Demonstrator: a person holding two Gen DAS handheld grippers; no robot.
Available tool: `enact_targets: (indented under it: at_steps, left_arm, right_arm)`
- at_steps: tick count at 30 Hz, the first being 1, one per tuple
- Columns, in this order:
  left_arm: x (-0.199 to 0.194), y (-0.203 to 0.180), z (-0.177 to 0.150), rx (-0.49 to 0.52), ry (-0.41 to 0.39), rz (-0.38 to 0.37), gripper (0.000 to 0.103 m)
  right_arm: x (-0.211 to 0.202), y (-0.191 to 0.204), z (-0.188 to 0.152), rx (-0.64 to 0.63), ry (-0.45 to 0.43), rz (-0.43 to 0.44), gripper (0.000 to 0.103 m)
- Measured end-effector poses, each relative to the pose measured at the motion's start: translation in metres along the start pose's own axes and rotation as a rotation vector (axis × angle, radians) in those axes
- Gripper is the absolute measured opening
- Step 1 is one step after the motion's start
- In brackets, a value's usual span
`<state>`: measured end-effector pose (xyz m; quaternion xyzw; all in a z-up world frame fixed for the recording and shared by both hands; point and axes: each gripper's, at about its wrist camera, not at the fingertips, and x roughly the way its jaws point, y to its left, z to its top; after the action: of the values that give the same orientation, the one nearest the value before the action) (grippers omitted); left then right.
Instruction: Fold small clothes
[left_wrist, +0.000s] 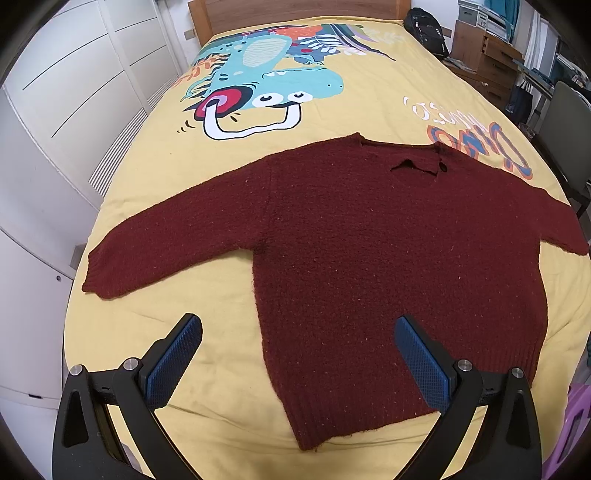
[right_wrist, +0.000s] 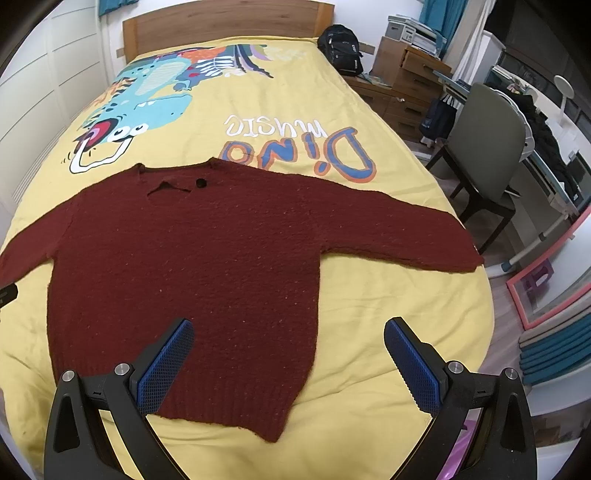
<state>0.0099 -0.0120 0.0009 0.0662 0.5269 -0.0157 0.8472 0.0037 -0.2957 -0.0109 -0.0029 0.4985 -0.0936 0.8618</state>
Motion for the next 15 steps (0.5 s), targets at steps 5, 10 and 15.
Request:
enact_targets:
  at_steps: [5,10,15]
  left_arm:
    - [0.0029,-0.0019,-0.0018,0.005,0.005,-0.004,0.102]
    - [0.0016,-0.0047,0.0002,0.011,0.000,-0.004,0.102]
    - [0.0017,-0.0075,-0.0008,0.020,0.000,-0.006,0.102]
  right_arm:
    - [-0.0004,-0.0007,-0.0002,-0.002,0.004,-0.004,0.102]
    - [0.0011,0.0005,-0.0011,-0.007,0.012,-0.005,0.102]
    - [0.0033,0.0026,0.0001,-0.014,0.017,-0.004,0.102]
